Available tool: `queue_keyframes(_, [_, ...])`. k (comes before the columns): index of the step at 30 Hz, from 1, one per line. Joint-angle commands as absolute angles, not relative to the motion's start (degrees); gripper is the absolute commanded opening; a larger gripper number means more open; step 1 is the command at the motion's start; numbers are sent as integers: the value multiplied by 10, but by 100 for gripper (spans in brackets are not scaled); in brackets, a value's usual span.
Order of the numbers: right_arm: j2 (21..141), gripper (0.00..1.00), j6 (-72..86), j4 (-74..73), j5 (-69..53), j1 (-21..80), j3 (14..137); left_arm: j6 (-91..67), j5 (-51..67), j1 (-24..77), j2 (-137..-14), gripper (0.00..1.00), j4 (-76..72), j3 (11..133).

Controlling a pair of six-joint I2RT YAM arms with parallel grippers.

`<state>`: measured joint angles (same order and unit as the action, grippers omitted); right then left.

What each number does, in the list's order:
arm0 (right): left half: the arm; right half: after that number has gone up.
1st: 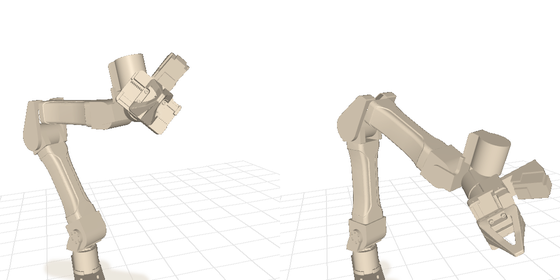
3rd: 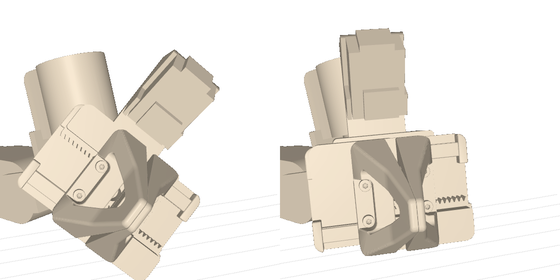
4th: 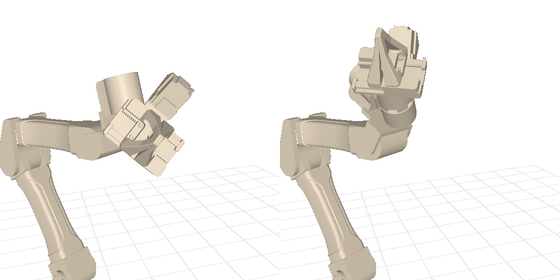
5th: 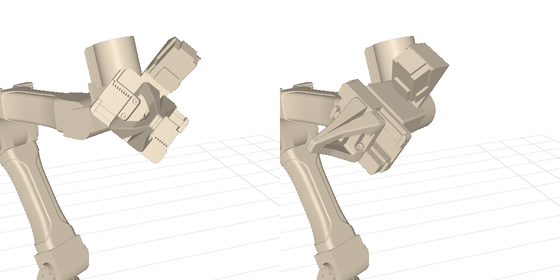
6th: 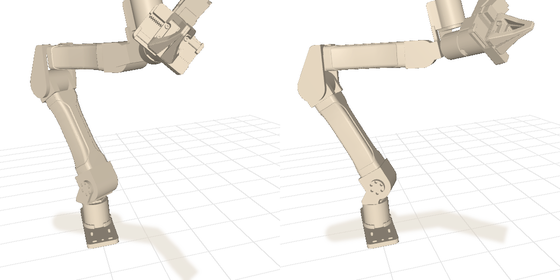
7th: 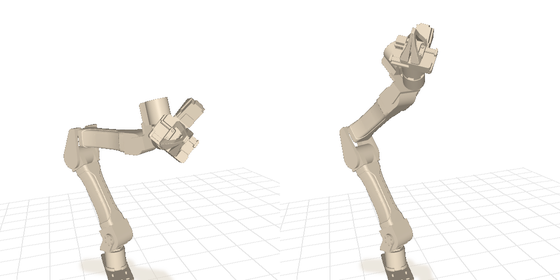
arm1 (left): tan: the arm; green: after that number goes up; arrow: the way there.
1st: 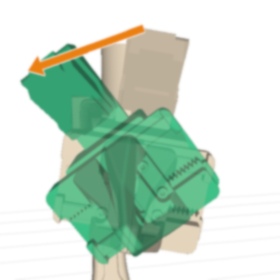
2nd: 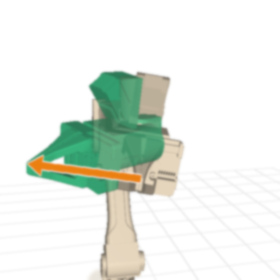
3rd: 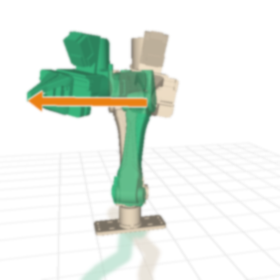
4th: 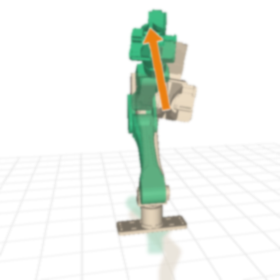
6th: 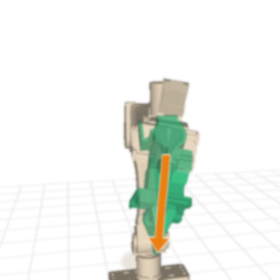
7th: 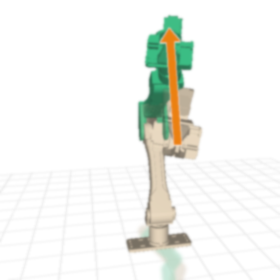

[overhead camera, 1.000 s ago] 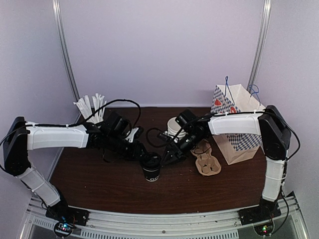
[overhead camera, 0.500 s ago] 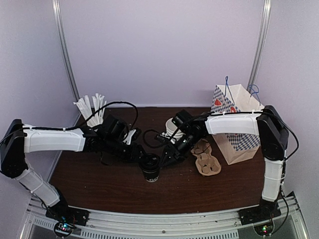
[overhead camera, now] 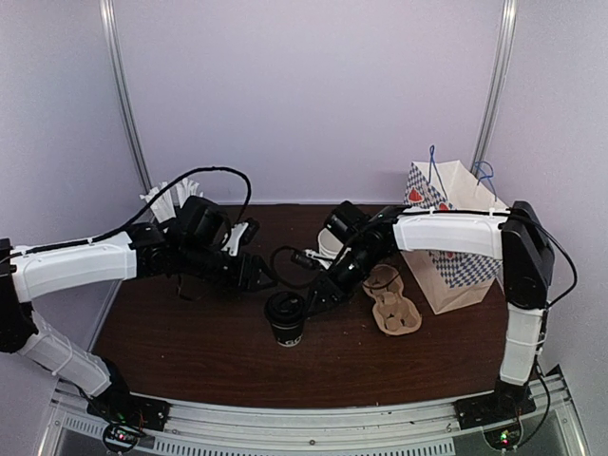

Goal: Pack the takeout coffee

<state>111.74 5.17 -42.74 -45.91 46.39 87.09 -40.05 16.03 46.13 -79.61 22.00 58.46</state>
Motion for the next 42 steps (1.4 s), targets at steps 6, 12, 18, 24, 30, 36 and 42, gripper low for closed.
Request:
queue_keyframes(6, [1089,54,-6,-470,-429,466,903,-512,169,462,-781,55,182,495])
queue_keyframes(12, [1082,60,-64,-516,-389,477,952,-533,185,461,-782,54,148,474])
queue_keyframes(18, [1097,68,-90,-539,-338,493,993,-549,208,447,-785,52,111,449])
queue_keyframes(24, [1139,72,-116,-577,-259,520,1042,-550,213,441,-798,49,103,441])
queue_keyframes(30, [1169,75,-131,-590,-222,542,1072,-565,223,432,-808,47,75,419])
queue_keyframes(36, [1174,82,-148,-595,-235,549,1073,-565,231,432,-810,46,68,417])
queue_keyframes(42, [1152,81,-143,-600,-285,547,1063,-541,237,431,-819,46,82,440])
